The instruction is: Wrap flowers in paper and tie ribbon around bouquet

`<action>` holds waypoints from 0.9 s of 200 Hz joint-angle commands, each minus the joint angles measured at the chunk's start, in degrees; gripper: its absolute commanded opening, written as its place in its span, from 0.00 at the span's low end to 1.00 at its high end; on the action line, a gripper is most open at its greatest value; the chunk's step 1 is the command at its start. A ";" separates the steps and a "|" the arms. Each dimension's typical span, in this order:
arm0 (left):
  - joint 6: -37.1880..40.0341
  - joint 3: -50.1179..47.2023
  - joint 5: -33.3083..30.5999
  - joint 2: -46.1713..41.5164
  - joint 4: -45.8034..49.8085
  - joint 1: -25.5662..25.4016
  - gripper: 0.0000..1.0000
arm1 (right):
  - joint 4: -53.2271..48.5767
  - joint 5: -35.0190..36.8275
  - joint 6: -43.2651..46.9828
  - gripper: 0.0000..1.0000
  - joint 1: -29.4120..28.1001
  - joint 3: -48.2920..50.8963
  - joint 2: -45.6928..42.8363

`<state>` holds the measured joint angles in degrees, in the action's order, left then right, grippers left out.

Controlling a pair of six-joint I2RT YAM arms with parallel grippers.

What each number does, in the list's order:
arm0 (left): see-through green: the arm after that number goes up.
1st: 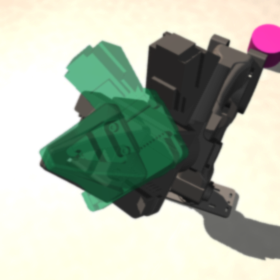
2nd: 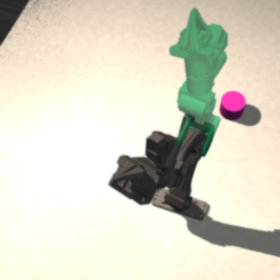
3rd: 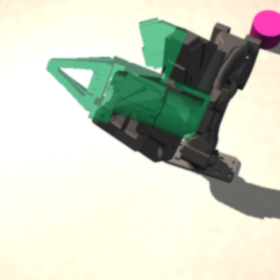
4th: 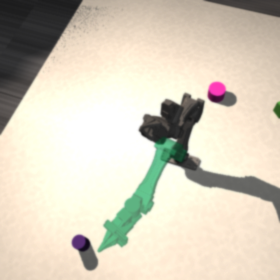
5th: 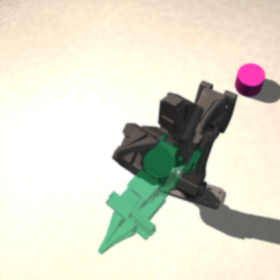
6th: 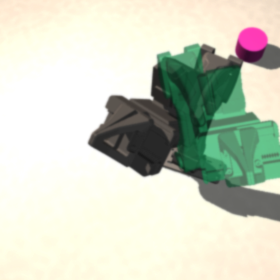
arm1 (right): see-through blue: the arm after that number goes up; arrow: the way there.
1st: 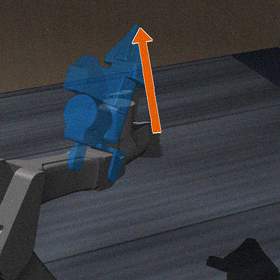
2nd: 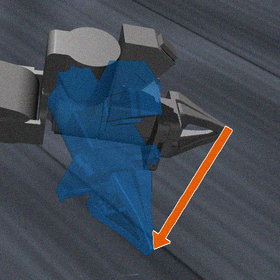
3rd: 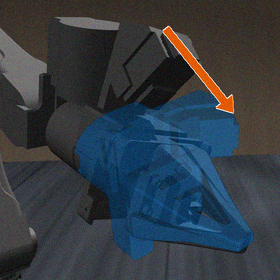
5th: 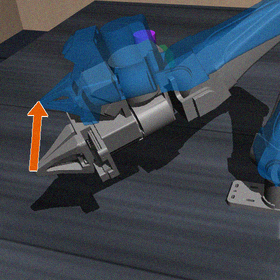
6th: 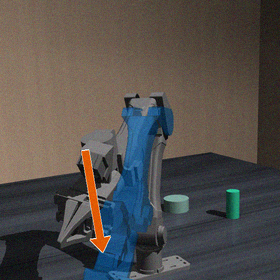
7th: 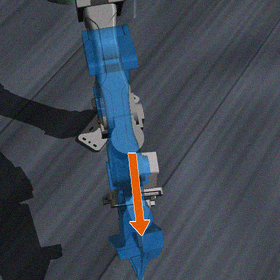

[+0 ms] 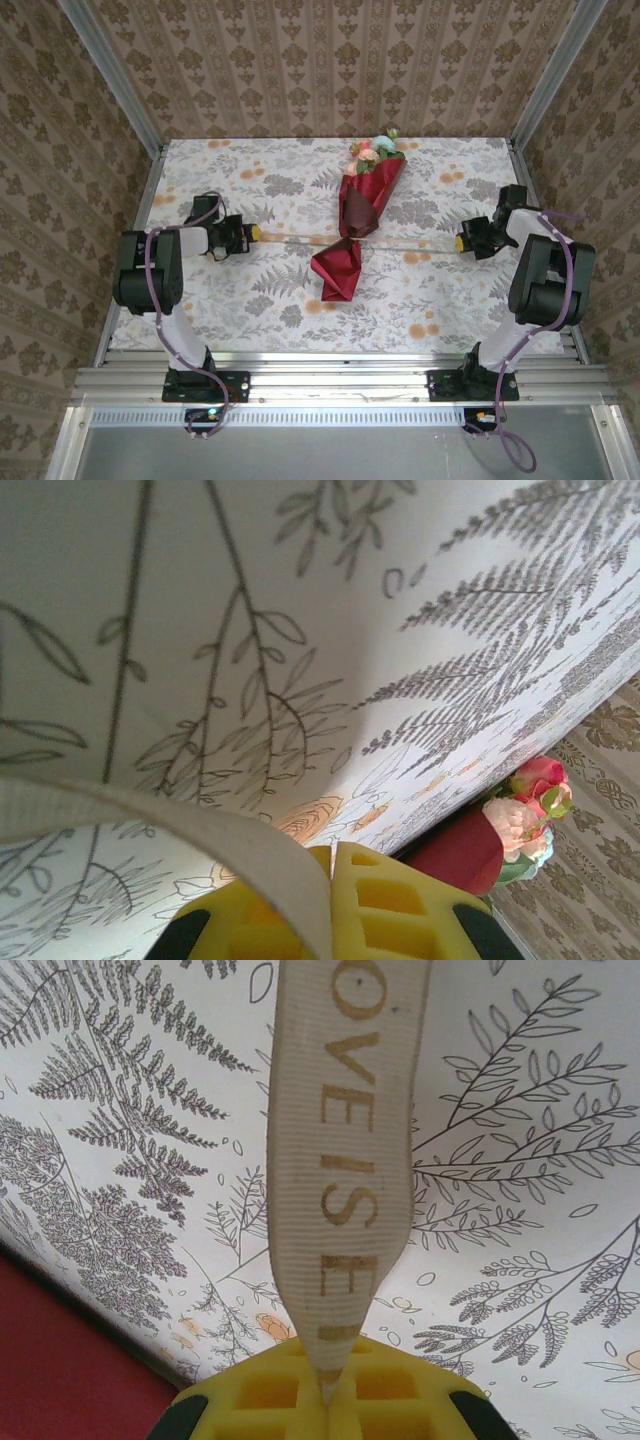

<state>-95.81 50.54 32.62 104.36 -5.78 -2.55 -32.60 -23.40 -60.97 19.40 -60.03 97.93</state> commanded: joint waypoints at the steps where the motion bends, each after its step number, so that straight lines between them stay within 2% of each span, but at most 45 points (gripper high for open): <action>1: -1.27 -0.92 -9.15 -2.58 -2.57 6.58 0.00 | 1.35 10.09 0.95 0.00 5.55 0.81 -0.11; 52: -0.72 -1.90 -8.41 -3.98 -2.27 9.04 0.00 | 1.36 9.60 1.21 0.00 7.79 1.26 -0.44; 97: -0.08 -1.70 -7.11 -4.07 -1.58 7.84 0.00 | -0.20 11.24 3.09 0.00 6.88 1.28 -1.05; 116: -0.21 -0.41 -5.38 -4.50 -1.23 4.27 0.00 | -2.08 11.41 5.10 0.00 4.36 1.02 -1.94; 142: -3.99 1.41 -3.83 -4.99 -3.03 -3.83 0.00 | -5.30 12.32 6.52 0.00 -2.09 1.36 -3.40; 180: -10.19 4.51 -5.31 -6.01 -4.33 -14.21 0.00 | -7.39 13.55 5.22 0.00 -10.28 3.45 -5.44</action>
<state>-100.82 51.81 30.04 101.08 -7.97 -11.66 -36.49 -14.59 -56.38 13.17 -58.35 94.96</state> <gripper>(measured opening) 0.068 0.053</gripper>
